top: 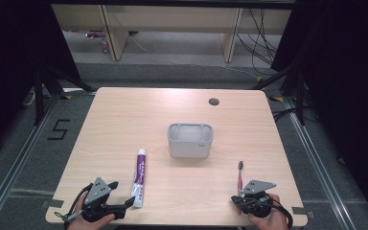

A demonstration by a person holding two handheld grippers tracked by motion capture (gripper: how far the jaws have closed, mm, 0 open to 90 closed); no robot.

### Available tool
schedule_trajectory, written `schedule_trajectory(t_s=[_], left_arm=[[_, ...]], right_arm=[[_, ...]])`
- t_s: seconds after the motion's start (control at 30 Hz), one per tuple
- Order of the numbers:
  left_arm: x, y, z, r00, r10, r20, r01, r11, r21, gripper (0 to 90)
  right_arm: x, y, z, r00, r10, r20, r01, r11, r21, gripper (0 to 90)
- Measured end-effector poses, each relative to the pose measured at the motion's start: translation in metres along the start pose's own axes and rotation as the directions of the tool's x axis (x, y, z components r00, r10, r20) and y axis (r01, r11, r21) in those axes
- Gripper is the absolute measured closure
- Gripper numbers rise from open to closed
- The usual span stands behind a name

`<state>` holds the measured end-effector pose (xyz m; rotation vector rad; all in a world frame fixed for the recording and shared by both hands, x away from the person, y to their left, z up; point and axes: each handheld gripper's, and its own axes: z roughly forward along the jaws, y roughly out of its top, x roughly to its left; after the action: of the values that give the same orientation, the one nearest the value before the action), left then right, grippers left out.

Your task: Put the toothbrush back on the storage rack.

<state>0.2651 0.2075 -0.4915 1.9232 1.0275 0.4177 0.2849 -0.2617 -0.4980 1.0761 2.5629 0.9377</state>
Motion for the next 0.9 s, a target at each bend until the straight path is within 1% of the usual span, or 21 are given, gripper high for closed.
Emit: schedule_trajectory(t_s=[0.03, 0.07, 0.1, 0.13, 0.17, 0.2, 0.23, 0.27, 0.3, 0.33, 0.37, 0.4, 0.47, 0.5, 0.63, 0.67, 0.73, 0.8, 0.83, 0.87, 0.9], left_arm=[[0.000, 0.000, 0.000, 1.0000, 0.001, 0.000, -0.001, 1.0000, 0.000, 18.0], [0.000, 0.000, 0.000, 1.0000, -0.001, -0.001, 0.001, 1.0000, -0.002, 18.0], [0.000, 0.000, 0.000, 1.0000, -0.002, -0.002, 0.002, 1.0000, -0.002, 18.0], [0.000, 0.000, 0.000, 1.0000, 0.000, -0.001, 0.000, 1.0000, 0.000, 18.0], [0.000, 0.000, 0.000, 1.0000, 0.000, -0.002, 0.000, 1.0000, 0.001, 18.0], [0.000, 0.000, 0.000, 1.0000, 0.001, -0.009, -0.001, 1.0000, 0.006, 18.0], [0.000, 0.000, 0.000, 1.0000, 0.000, -0.008, 0.000, 1.0000, 0.005, 18.0], [0.000, 0.000, 0.000, 1.0000, 0.000, -0.006, 0.000, 1.0000, 0.003, 18.0], [0.000, 0.000, 0.000, 1.0000, 0.001, -0.008, -0.001, 1.0000, 0.006, 18.0], [-0.001, 0.000, 0.000, 1.0000, -0.001, -0.007, 0.001, 1.0000, 0.005, 18.0], [-0.001, 0.000, 0.000, 1.0000, 0.000, -0.007, 0.000, 1.0000, 0.005, 18.0], [-0.001, 0.000, 0.000, 1.0000, 0.000, -0.007, 0.000, 1.0000, 0.005, 18.0], [0.000, 0.000, 0.000, 1.0000, -0.002, -0.008, 0.002, 1.0000, 0.003, 18.0], [0.000, 0.000, 0.000, 1.0000, 0.003, -0.009, -0.003, 1.0000, 0.008, 18.0], [0.000, 0.000, 0.000, 1.0000, 0.002, -0.008, -0.002, 1.0000, 0.008, 18.0], [0.000, 0.000, 0.000, 1.0000, 0.003, -0.008, -0.003, 1.0000, 0.009, 18.0], [0.000, 0.000, 0.000, 1.0000, 0.003, -0.008, -0.003, 1.0000, 0.009, 18.0], [0.000, 0.000, 0.000, 1.0000, 0.003, -0.009, -0.002, 1.0000, 0.009, 18.0], [0.000, 0.000, 0.000, 1.0000, 0.003, -0.009, -0.003, 1.0000, 0.009, 18.0], [0.000, 0.000, 0.000, 1.0000, 0.003, -0.009, -0.003, 1.0000, 0.009, 18.0], [0.000, 0.000, 0.000, 1.0000, 0.001, -0.009, -0.001, 1.0000, 0.007, 18.0]], right_arm=[[-0.001, -0.002, -0.002, 0.9999, 0.010, 0.007, -0.010, 1.000, -0.004, 90.0], [-0.003, -0.003, -0.004, 0.9997, -0.003, 0.026, 0.003, 1.000, 0.001, 90.0], [-0.004, -0.003, -0.007, 0.9997, 0.016, 0.019, -0.017, 1.000, 0.022, 90.0], [-0.005, -0.006, -0.007, 0.9987, 0.027, 0.044, -0.027, 1.000, 0.000, 90.0], [-0.005, -0.007, -0.010, 0.9982, 0.041, 0.043, -0.042, 0.999, 0.023, 90.0], [-0.009, -0.009, -0.009, 0.9986, 0.020, 0.049, -0.020, 1.000, -0.001, 90.0], [-0.011, -0.010, -0.011, 0.9987, 0.014, 0.049, -0.015, 1.000, 0.008, 90.0], [-0.011, -0.011, -0.014, 0.9978, 0.040, 0.052, -0.041, 0.999, 0.021, 90.0], [-0.014, -0.013, -0.013, 0.9974, 0.027, 0.067, -0.028, 1.000, 0.004, 90.0], [-0.012, -0.014, -0.016, 0.9952, 0.076, 0.061, -0.078, 0.997, 0.028, 90.0], [-0.015, -0.015, -0.019, 0.9953, 0.065, 0.071, -0.067, 0.997, 0.023, 90.0], [-0.016, -0.015, -0.021, 0.9945, 0.076, 0.072, -0.079, 0.996, 0.034, 90.0], [-0.018, -0.018, -0.022, 0.9937, 0.081, 0.078, -0.082, 0.997, 0.012, 90.0], [-0.018, -0.019, -0.023, 0.9918, 0.101, 0.078, -0.103, 0.994, 0.024, 90.0], [-0.024, -0.024, -0.030, 0.9887, 0.123, 0.086, -0.128, 0.991, 0.051, 90.0], [-0.023, -0.025, -0.030, 0.9849, 0.150, 0.087, -0.153, 0.988, 0.034, 90.0], [-0.028, -0.027, -0.032, 0.9881, 0.122, 0.093, -0.127, 0.991, 0.044, 90.0], [-0.030, -0.030, -0.033, 0.9861, 0.128, 0.105, -0.132, 0.991, 0.030, 90.0], [-0.032, -0.030, -0.035, 0.9868, 0.121, 0.108, -0.127, 0.991, 0.049, 90.0], [-0.032, -0.030, -0.036, 0.9847, 0.135, 0.110, -0.141, 0.989, 0.053, 90.0], [-0.033, -0.031, -0.036, 0.9856, 0.127, 0.112, -0.133, 0.990, 0.051, 90.0]])
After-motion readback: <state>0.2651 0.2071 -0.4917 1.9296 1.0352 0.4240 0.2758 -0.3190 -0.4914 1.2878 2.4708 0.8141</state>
